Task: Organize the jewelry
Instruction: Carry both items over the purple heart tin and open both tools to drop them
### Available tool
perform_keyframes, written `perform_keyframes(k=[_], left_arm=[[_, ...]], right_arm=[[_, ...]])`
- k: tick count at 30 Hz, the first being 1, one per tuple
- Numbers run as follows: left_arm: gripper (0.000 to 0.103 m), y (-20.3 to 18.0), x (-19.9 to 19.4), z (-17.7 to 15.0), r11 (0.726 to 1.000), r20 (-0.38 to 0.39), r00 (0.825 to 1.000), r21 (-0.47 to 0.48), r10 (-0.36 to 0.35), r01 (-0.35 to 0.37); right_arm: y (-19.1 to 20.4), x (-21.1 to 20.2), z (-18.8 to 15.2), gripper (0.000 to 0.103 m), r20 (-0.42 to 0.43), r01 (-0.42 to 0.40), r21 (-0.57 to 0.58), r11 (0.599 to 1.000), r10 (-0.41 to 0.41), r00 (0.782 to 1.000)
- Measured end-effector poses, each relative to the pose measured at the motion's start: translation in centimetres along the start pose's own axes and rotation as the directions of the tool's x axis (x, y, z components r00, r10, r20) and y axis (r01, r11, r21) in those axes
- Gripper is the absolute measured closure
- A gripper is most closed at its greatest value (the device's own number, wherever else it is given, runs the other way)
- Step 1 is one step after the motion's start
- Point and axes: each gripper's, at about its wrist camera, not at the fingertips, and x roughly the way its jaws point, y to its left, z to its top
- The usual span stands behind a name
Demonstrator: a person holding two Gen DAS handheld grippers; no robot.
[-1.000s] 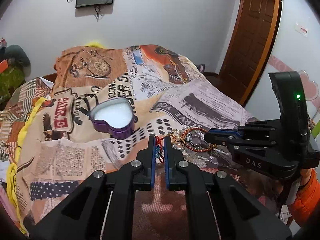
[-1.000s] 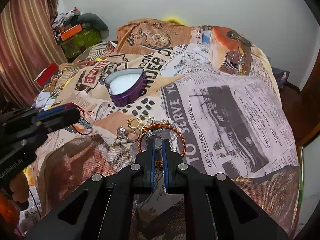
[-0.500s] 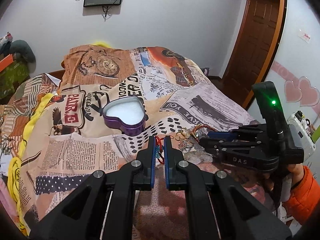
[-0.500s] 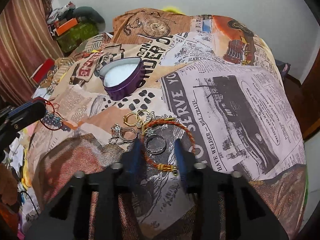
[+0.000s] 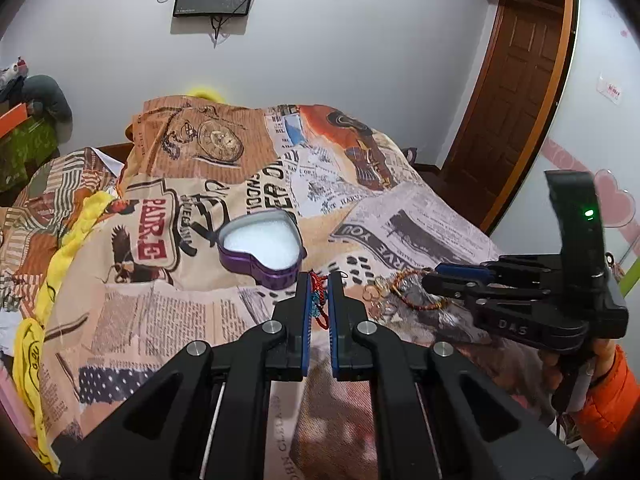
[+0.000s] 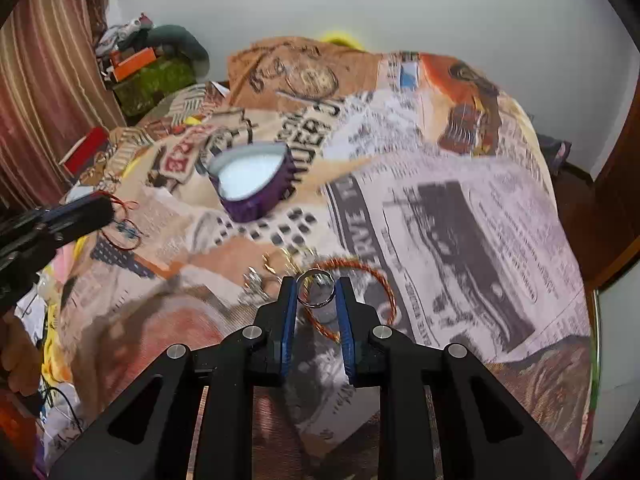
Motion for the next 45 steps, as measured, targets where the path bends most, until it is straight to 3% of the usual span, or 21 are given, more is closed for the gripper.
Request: perform_keyframes(k=[10, 19, 26, 32, 37, 42, 45], left_arm=[[0.097, 2.0, 0.4, 3.4, 0.998, 0.04, 0.998, 0.022, 0.053, -0.054], [0.097, 3.0, 2.6, 6.4, 0.996, 0.056, 0.995, 0.041, 0.081, -0.083], [0.097, 4.2, 5.9, 7.7, 0.998, 0.006, 0.998, 0.03, 0.059, -0.059], [0.097, 5.9, 9.5, 7.9, 0.999, -0.083, 0.996, 0.011, 0.033, -0.032], [0.097, 7.3, 12.1, 7.5, 1.0, -0.151, 0.989, -0.013, 0.009, -0.011], [0.097, 8.7, 14.2, 6.9, 0.998, -0.219, 0.975, -0.056, -0.027, 0.015], [0.097, 9.2, 14.8, 6.6, 0.997, -0.239, 0.97, -0.064, -0.045, 0.031]], right_arm=[[1.7, -1.7, 4.0, 0.085, 0.105, -0.028, -0.007, 1.0, 0.029, 0.994], [2.9, 0.0, 7.0, 0.085, 0.114, -0.051, -0.027, 0.998, 0.054, 0.992], [3.3, 3.0, 8.9, 0.085, 0.061, -0.081, -0.029, 0.996, 0.083, 0.995], [3.1, 6.0, 9.7, 0.085, -0.018, -0.115, -0.011, 0.993, 0.115, 0.993], [3.1, 8.0, 10.1, 0.085, -0.077, -0.134, -0.011, 0.991, 0.133, 0.988], [3.2, 10.2, 10.2, 0.085, -0.149, -0.203, 0.012, 0.979, 0.203, 0.968], [3.8, 11.2, 10.2, 0.085, -0.173, -0.182, -0.016, 0.983, 0.177, 0.969]])
